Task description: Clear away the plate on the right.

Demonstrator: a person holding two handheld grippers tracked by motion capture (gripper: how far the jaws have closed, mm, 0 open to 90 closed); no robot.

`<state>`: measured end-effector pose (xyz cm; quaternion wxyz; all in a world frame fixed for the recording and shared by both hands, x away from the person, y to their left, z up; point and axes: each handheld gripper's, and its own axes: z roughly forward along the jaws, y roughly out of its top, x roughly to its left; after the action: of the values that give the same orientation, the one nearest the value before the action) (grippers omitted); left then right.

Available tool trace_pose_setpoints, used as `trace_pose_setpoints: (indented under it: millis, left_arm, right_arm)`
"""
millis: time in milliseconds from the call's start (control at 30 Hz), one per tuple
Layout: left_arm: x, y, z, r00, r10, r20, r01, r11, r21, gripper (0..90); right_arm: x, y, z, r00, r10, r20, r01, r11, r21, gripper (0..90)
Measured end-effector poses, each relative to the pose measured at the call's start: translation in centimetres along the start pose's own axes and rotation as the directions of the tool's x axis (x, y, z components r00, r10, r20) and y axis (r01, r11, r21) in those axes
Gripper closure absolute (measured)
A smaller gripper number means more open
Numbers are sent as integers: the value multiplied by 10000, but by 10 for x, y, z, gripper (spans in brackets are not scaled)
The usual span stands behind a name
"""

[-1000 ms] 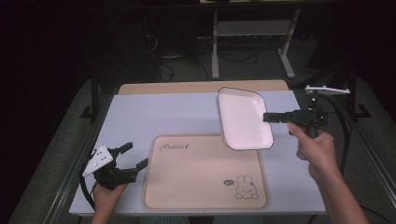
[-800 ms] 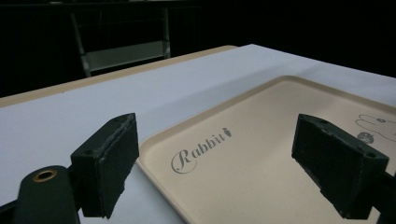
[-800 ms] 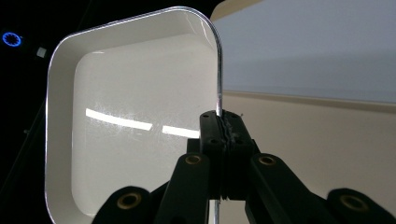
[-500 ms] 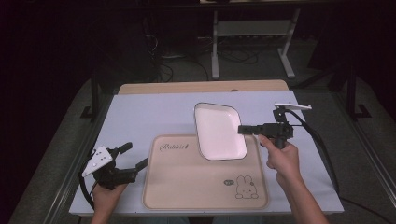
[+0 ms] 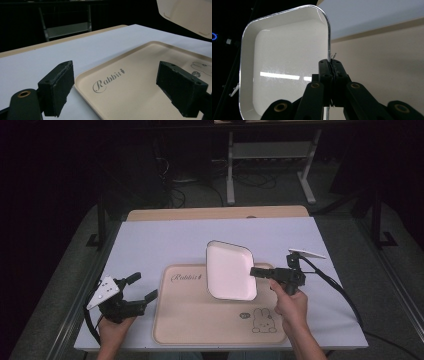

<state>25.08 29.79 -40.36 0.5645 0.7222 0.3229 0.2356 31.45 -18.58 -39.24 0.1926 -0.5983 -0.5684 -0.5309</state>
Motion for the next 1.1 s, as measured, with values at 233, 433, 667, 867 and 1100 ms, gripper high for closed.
trace_pose_setpoints:
  millis: [233, 433, 667, 867, 1100]
  left_arm:
    - [0, 0, 0, 10000, 19, -4, -19, 10000, 14, 142]
    - [1, 0, -1, 10000, -13, 5, 13, 10000, -15, 142]
    - [2, 0, -2, 10000, -32, -18, 31, 10000, -40, 142]
    - [1, 0, -2, 10000, -15, -8, 15, 10000, -21, 143]
    - [2, 0, -2, 10000, -30, -19, 30, 10000, -41, 143]
  right_arm:
    - [-5, -15, 2, 9992, 215, 328, -210, 9997, -133, 878]
    - [-21, -28, 8, 9966, 613, 544, -599, 9979, -260, 877]
    - [-28, -35, 11, 9945, 823, 643, -811, 9965, -224, 874]
    - [-31, -37, 14, 9929, 739, 927, -724, 9972, -194, 865]
    - [-32, -38, 17, 9911, 821, 1051, -804, 9966, -196, 862]
